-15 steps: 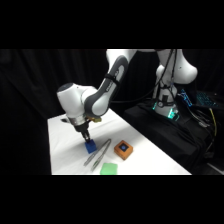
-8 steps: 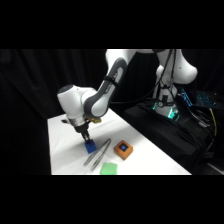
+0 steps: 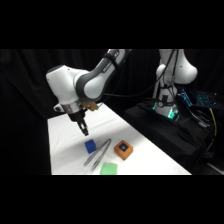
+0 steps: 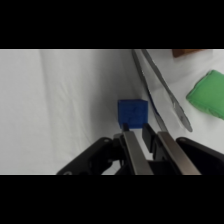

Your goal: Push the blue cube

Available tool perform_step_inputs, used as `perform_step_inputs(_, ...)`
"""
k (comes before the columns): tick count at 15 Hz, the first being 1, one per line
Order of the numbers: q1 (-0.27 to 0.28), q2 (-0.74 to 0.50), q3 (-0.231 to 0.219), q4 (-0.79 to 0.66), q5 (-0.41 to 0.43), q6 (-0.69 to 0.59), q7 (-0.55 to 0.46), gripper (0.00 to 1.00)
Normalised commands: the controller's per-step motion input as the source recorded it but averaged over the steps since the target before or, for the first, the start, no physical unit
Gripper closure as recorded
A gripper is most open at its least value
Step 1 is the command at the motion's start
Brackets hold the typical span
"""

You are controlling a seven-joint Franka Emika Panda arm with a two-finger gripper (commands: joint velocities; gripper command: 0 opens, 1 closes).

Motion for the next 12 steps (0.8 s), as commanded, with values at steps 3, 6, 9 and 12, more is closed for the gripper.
perform_step_inputs(3,-0.033,-0.2,-0.013,0.19,0.025,-0.4,-0.05,0.23)
perform_step_inputs(6,-0.023,-0.21,-0.028,0.16,-0.015,-0.38,-0.02,0.01)
perform_step_inputs(9,-0.018,-0.18,-0.01,0.09,-0.016,-0.26,-0.01,0.0)
perform_step_inputs(12,0.005,-0.1,0.007,0.03,-0.004,-0.1,0.04,0.0)
